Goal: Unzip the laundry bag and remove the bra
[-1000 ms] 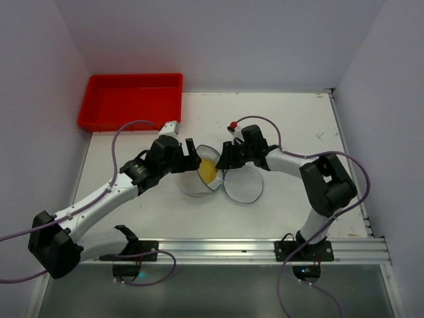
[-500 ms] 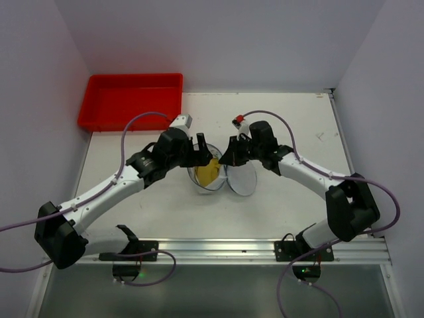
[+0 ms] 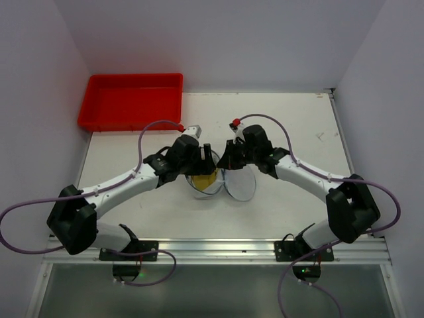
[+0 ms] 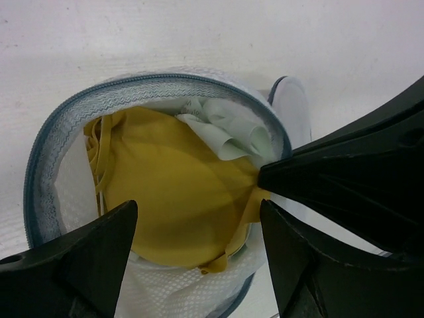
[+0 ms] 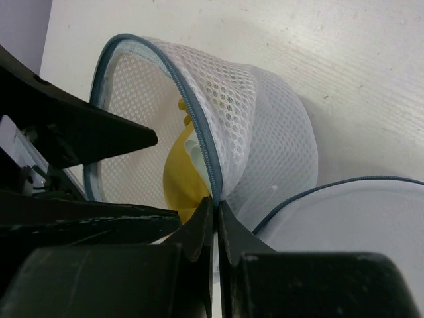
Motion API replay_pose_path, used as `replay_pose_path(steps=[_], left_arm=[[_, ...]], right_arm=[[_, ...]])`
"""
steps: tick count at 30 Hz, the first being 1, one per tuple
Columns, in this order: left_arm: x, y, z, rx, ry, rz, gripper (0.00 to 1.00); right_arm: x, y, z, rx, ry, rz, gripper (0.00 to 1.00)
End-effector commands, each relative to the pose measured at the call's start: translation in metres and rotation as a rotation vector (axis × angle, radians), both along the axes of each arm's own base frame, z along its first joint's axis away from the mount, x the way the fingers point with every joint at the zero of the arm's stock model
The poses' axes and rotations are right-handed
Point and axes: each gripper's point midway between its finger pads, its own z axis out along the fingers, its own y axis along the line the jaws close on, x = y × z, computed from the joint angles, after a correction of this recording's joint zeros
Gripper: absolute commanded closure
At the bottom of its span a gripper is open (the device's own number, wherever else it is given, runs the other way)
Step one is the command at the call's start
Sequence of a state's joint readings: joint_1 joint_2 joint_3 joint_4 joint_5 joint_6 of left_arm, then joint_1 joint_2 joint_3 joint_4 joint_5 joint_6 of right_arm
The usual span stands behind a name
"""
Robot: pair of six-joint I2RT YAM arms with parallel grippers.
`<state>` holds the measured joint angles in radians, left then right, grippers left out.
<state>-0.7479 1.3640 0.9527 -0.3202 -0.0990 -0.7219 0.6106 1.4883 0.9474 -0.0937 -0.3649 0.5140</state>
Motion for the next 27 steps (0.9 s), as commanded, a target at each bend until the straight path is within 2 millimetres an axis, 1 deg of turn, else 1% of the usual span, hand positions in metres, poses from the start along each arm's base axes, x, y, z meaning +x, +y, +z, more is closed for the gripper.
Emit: replay_pose_path(steps=[1,5,9,11,14,17,19,20,22,23,25,26,27], left_arm=[[-0.002,-0.008,-0.004,-0.034,0.003,-0.013,0.22],[-0.006,-0.012,-0.014,-0.02,0.02,-0.034,0.25],[-0.008,-0.015,-0.023,-0.01,0.036,-0.045,0.32],[-0.011,-0.02,-0.022,-0.022,0.042,-0.062,0.31],[-0.013,-0.023,-0.019,-0.039,0.032,-0.073,0.27],[-0.011,-0.021,-0.026,-0.023,0.036,-0.061,0.27],[-0.012,-0.02,-0.035,-0.007,0.054,-0.056,0.28],[-0.012,-0.019,-0.039,-0.003,0.064,-0.048,0.31],[-0.012,-0.017,-0.048,0.016,0.077,-0.036,0.38],[-0.014,-0.015,-0.054,0.025,0.089,-0.032,0.52],[-0.012,-0.013,-0.059,0.035,0.091,-0.016,0.72],[-0.013,-0.012,-0.06,0.037,0.091,-0.017,0.9],[-0.013,-0.011,-0.059,0.036,0.086,-0.014,0.98]], right_arm=[[0.009,-0.002,0.026,0.039,-0.062,-0.057,1.0],[0.008,-0.003,0.032,0.047,-0.076,-0.064,1.0],[0.007,-0.002,0.036,0.051,-0.08,-0.061,1.0],[0.006,-0.002,0.037,0.053,-0.083,-0.065,1.0],[0.006,-0.002,0.039,0.052,-0.09,-0.066,1.0],[0.005,0.0,0.041,0.058,-0.089,-0.065,1.0],[0.005,0.0,0.043,0.063,-0.089,-0.069,1.0],[0.004,0.0,0.043,0.062,-0.09,-0.069,1.0],[0.004,-0.001,0.042,0.057,-0.086,-0.074,1.0],[0.004,-0.002,0.041,0.055,-0.085,-0.076,1.0],[0.002,-0.002,0.041,0.054,-0.086,-0.074,1.0],[0.002,-0.003,0.041,0.054,-0.088,-0.073,1.0],[0.002,-0.003,0.041,0.056,-0.091,-0.075,1.0]])
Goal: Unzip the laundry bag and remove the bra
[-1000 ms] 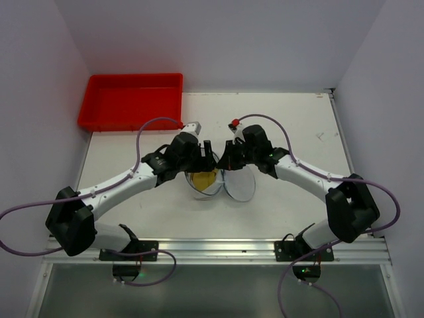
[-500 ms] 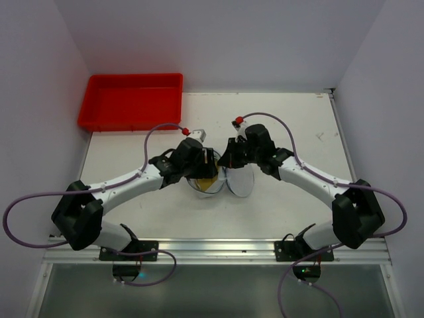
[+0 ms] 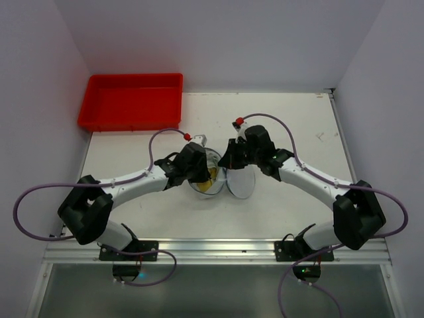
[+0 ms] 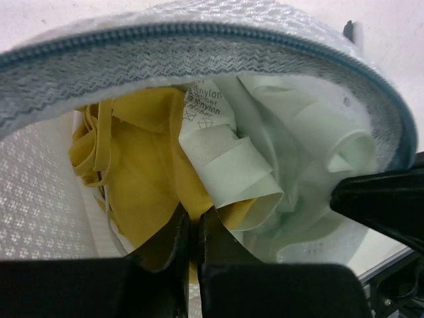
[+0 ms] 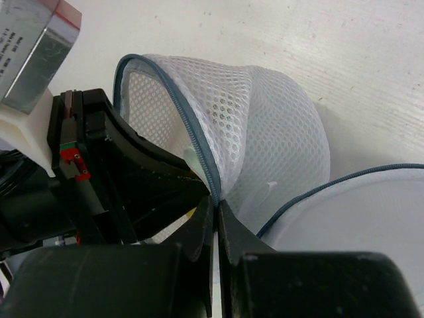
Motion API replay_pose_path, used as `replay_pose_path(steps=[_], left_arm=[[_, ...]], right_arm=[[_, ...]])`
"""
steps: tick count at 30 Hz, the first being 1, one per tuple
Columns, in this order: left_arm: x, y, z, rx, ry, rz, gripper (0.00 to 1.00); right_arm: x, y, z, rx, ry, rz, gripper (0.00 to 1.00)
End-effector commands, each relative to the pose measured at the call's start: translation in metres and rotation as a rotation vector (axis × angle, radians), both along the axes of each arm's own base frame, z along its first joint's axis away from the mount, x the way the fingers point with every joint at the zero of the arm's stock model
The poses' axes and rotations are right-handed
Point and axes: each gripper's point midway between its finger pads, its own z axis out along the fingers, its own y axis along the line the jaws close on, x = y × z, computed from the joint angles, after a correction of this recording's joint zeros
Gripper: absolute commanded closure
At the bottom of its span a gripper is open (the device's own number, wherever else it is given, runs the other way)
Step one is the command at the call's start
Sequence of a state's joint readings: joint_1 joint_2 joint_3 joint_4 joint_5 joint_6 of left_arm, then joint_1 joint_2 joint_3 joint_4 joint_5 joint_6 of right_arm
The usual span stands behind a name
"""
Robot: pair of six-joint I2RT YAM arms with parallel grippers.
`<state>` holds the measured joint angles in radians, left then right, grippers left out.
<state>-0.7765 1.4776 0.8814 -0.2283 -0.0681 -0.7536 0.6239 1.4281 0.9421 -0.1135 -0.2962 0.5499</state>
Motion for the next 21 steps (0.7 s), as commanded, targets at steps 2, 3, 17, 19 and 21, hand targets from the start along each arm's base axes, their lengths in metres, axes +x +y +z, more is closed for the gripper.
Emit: replay_pose_path(steps=[2,3,17,19,21], left_arm=[[0.0,0.002,-0.002,0.005,-0.022,0.017,1.0],[0.002,0.003,0.004,-0.005,-0.041,0.021,1.0],[-0.016,-0.008,0.121,-0.379,-0.36,-0.114,1.0],[-0.021,-0.01,0.141,-0.445,-0.416,-0.143,1.0],[-0.02,-0.007,0.157,-0.496,-0.464,-0.132,1.0]], right_arm=[[0.0,0.001,0.023,0.047,-0.062,-0.011,0.99],[-0.001,0.0,0.021,0.042,-0.059,-0.012,0.98],[0.004,-0.036,-0.019,-0.114,-0.066,-0.134,1.0],[0.004,-0.038,-0.02,-0.122,-0.067,-0.138,1.0],[0.003,-0.04,-0.02,-0.126,-0.071,-0.146,1.0]])
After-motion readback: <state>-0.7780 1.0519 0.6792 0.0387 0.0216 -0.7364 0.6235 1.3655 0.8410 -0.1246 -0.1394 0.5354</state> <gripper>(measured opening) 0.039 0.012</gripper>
